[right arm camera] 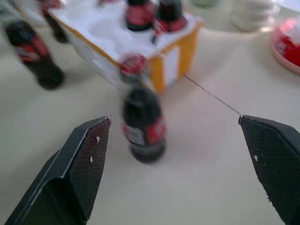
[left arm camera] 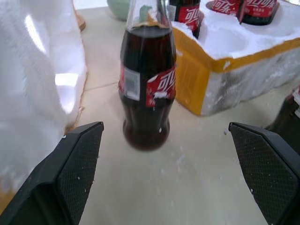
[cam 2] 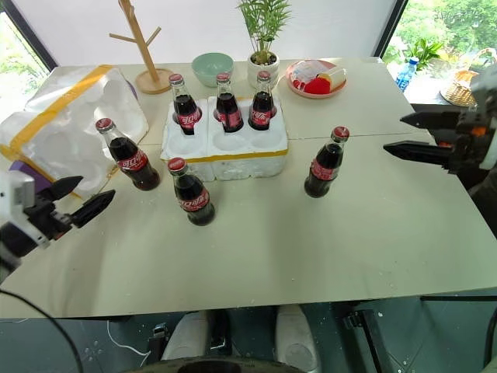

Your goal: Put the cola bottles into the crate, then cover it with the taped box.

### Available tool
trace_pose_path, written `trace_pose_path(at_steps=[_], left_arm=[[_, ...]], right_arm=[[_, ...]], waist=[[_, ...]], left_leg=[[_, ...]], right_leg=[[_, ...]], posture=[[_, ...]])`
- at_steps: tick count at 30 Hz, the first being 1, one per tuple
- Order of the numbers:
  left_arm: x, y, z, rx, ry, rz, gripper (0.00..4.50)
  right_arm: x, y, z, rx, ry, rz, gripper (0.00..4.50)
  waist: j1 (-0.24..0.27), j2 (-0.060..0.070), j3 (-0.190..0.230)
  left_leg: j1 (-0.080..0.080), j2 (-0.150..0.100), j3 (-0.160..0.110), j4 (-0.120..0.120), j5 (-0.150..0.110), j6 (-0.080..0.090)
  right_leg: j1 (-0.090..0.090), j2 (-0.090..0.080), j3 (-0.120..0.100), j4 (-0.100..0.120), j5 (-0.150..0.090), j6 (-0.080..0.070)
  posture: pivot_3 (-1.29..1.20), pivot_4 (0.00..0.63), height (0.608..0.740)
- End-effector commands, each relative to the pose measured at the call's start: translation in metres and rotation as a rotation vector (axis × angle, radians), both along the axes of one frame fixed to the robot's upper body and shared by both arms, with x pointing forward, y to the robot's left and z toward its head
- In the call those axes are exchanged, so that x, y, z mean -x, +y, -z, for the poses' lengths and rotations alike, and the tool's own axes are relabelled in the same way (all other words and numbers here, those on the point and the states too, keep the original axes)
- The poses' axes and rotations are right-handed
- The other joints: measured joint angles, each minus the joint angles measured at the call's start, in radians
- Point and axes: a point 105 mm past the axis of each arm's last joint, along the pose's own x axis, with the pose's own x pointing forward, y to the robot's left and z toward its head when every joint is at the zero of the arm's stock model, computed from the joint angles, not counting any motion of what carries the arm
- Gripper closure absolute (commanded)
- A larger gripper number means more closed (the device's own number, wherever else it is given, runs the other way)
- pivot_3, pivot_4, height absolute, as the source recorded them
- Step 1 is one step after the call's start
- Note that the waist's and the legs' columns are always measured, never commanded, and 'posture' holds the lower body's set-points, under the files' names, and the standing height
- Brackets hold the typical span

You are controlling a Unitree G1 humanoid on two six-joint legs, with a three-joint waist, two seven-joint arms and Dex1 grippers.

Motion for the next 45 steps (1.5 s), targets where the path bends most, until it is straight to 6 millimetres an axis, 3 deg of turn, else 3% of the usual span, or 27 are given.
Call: trace_pose_path(at_steps=[1, 9, 25, 28, 30, 40, 43, 45], left_arm=[[-0.017, 0.002, 0.001, -0.035, -0.012, -0.001, 0.01], [-0.054, -0.002, 0.007, -0.044, -0.034, 0.019, 0.01], [-0.108, -0.03, 0.008, -0.059, -0.068, 0.116, 0.01], [-0.106, -0.029, 0.007, -0.067, -0.07, 0.138, 0.79], [-0.101, -0.025, 0.006, -0.072, -0.061, 0.147, 1.71], [-0.059, -0.027, -0.025, -0.078, -0.008, 0.309, 1.66], [-0.043, -0.041, -0.048, -0.057, 0.015, 0.447, 1.66], [-0.043, -0.051, -0.067, -0.041, 0.0, 0.519, 1.66]], right_arm=[[0.022, 0.028, -0.032, -0.028, -0.047, -0.162, 0.0], [0.047, 0.071, -0.049, -0.074, -0.063, -0.358, 0.0], [0.048, 0.095, -0.038, -0.086, -0.061, -0.423, 0.0], [0.048, 0.095, -0.036, -0.08, -0.066, -0.412, 0.0], [0.047, 0.094, -0.036, -0.077, -0.072, -0.398, 0.0], [0.038, 0.09, -0.032, -0.064, -0.09, -0.351, 0.0], [0.036, 0.09, -0.032, -0.064, -0.096, -0.344, 0.0], [0.036, 0.091, -0.031, -0.065, -0.098, -0.34, 0.0]], waist=[[0.0, 0.0, 0.0], [0.007, 0.0, 0.0], [0.007, 0.0, 0.0], [0.004, 0.0, 0.0], [0.005, 0.0, 0.0], [0.006, -0.001, 0.001], [0.008, -0.002, 0.001], [0.012, -0.002, 0.001]], left_leg=[[0.0, 0.001, 0.0, 0.0, 0.0, 0.0], [-0.001, 0.0, 0.0, 0.0, 0.0, 0.0], [-0.006, -0.004, -0.001, 0.001, 0.0, 0.0], [-0.006, -0.004, -0.001, 0.001, 0.0, 0.0], [-0.006, -0.004, -0.001, 0.001, 0.0, 0.0], [-0.007, -0.002, -0.002, 0.001, 0.0, 0.0], [-0.009, -0.002, -0.003, 0.002, 0.0, 0.0], [-0.01, -0.003, -0.003, 0.002, 0.0, 0.0]], right_leg=[[0.0, 0.001, 0.0, 0.0, 0.0, 0.0], [-0.001, -0.004, 0.0, 0.001, 0.0, 0.0], [-0.003, -0.009, -0.003, 0.0, 0.002, 0.004], [-0.003, -0.008, -0.003, 0.0, 0.003, 0.004], [-0.003, -0.008, -0.004, 0.0, 0.003, 0.004], [-0.005, -0.004, -0.003, 0.001, 0.003, 0.005], [-0.005, -0.004, -0.004, 0.001, 0.003, 0.004], [-0.005, -0.004, -0.004, 0.001, 0.003, 0.004]], posture=[[0.0, 0.15, 0.74], [0.0, 0.15, 0.74], [0.0, 0.15, 0.74], [0.0, 0.15, 0.74], [0.0, 0.15, 0.74], [0.0, 0.15, 0.74], [0.0, 0.15, 0.74], [0.0, 0.15, 0.74]])
